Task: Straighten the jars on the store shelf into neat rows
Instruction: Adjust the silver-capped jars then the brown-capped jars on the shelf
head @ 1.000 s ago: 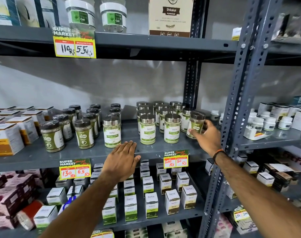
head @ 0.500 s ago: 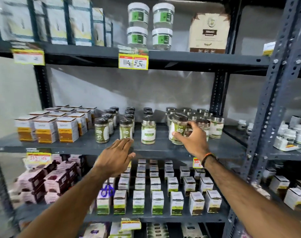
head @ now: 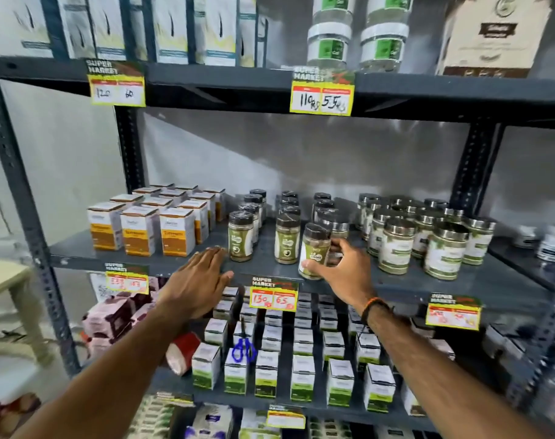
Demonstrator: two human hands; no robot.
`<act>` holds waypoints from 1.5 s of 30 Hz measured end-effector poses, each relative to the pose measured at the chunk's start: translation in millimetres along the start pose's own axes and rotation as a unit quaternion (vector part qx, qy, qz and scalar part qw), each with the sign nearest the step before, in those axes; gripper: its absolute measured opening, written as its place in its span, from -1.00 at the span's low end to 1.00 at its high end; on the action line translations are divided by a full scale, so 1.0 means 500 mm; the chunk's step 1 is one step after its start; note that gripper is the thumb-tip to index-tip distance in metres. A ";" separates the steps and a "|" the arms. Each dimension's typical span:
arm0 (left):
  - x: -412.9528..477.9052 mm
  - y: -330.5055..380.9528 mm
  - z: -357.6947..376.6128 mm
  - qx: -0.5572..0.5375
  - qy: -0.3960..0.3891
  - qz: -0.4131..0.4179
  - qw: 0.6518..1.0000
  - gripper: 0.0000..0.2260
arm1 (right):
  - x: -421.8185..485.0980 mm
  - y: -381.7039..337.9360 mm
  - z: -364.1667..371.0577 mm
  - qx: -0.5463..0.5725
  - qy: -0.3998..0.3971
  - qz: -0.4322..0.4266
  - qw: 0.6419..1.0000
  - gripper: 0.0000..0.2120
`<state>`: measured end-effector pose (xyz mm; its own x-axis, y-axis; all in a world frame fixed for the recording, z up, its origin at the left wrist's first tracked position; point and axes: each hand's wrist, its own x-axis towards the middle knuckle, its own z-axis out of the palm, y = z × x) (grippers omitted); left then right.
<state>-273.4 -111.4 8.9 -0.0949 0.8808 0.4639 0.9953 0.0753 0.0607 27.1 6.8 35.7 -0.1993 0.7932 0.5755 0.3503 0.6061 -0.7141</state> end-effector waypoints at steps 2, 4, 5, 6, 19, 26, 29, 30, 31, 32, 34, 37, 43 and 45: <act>0.010 -0.009 0.013 0.006 -0.013 0.002 1.000 -0.43 | 0.001 0.003 0.016 -0.001 0.009 -0.001 1.000 -0.48; 0.015 -0.010 0.025 0.024 -0.021 0.002 0.999 -0.41 | 0.000 0.005 0.023 -0.003 0.019 0.000 1.000 -0.41; 0.017 -0.010 0.031 0.034 -0.021 0.003 0.999 -0.40 | 0.001 0.008 0.025 -0.006 0.020 -0.001 1.000 -0.36; 0.019 -0.009 0.035 0.041 -0.021 0.003 0.999 -0.39 | 0.002 0.010 0.026 -0.011 0.016 -0.001 1.000 -0.33; 0.019 -0.024 0.052 0.060 0.006 0.007 0.998 -0.35 | -0.002 0.040 0.029 -0.016 -0.031 -0.011 0.999 -0.32; 0.017 -0.022 0.052 0.069 0.009 -0.006 0.998 -0.34 | -0.003 0.041 0.034 -0.021 -0.029 -0.003 0.999 -0.44; 0.017 -0.022 0.053 0.071 0.008 -0.008 0.997 -0.32 | -0.002 0.039 0.036 -0.025 -0.023 -0.001 0.999 -0.45; 0.017 -0.022 0.053 0.071 0.007 -0.008 0.997 -0.32 | -0.002 0.038 0.037 -0.025 -0.021 0.001 0.999 -0.45; 0.018 -0.023 0.052 0.070 0.007 -0.008 0.998 -0.31 | -0.002 0.037 0.037 -0.025 -0.020 0.003 0.999 -0.44; 0.018 -0.023 0.052 0.069 0.006 -0.008 0.998 -0.31 | -0.003 0.036 0.038 -0.025 -0.018 0.004 1.000 -0.43; 0.017 -0.024 0.052 0.068 0.006 -0.006 0.998 -0.30 | -0.004 0.034 0.040 -0.027 -0.013 0.005 1.000 -0.43; 0.016 -0.023 0.053 0.065 0.008 -0.010 0.998 -0.30 | -0.007 0.030 0.042 -0.031 -0.003 0.013 0.999 -0.43; 0.016 -0.022 0.054 0.062 0.011 -0.009 0.998 -0.30 | -0.014 0.017 0.038 -0.046 -0.006 0.013 0.999 -0.43; 0.016 -0.025 0.055 0.061 0.008 -0.010 0.998 -0.29 | -0.016 0.015 0.022 -0.065 0.010 0.005 0.998 -0.37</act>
<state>-285.9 -92.1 -12.5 -0.1138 0.8707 0.4785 0.9880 0.1496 -0.0373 21.4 5.6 21.5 -0.1778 0.7969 0.5774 0.4683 0.5846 -0.6625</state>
